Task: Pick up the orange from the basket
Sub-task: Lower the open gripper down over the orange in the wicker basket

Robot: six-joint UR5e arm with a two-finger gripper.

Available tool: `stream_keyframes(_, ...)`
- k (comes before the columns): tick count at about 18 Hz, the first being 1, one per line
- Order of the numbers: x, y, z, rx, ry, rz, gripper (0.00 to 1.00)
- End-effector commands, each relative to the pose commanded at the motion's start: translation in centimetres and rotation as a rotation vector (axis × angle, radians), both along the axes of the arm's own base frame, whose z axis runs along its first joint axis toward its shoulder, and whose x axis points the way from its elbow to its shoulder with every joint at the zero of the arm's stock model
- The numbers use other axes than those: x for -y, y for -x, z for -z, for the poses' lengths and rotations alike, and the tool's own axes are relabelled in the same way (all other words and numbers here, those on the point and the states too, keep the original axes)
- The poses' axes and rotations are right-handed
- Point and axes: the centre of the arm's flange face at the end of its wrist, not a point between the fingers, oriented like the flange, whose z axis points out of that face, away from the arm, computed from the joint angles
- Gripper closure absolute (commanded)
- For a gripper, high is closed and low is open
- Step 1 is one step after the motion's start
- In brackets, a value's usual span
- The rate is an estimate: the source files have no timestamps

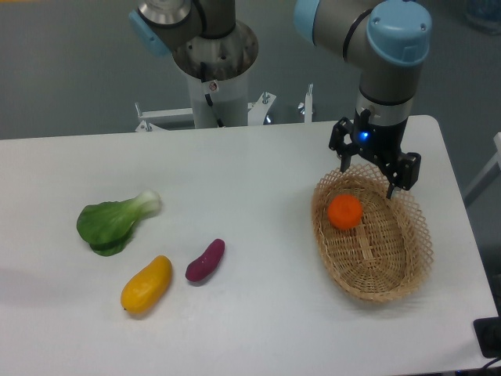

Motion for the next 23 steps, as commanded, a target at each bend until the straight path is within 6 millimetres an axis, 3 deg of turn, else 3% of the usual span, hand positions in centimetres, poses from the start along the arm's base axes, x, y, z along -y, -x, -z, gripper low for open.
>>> stream_keyframes(8, -0.1, -0.2, 0.4, 0.010, -0.002, -0.022, 0.00)
stream_keyframes(14, 0.1, -1.0, 2.4, 0.042, 0.008, -0.068, 0.00)
stream_keyframes(18, 0.3, -0.2, 3.5, 0.070, 0.003, -0.138, 0.00)
stream_keyframes(20, 0.6, 0.0, 4.5, 0.071, 0.003, -0.134, 0.00)
stream_keyframes(23, 1.7, 2.0, 9.4, 0.016, -0.011, -0.115, 0.00)
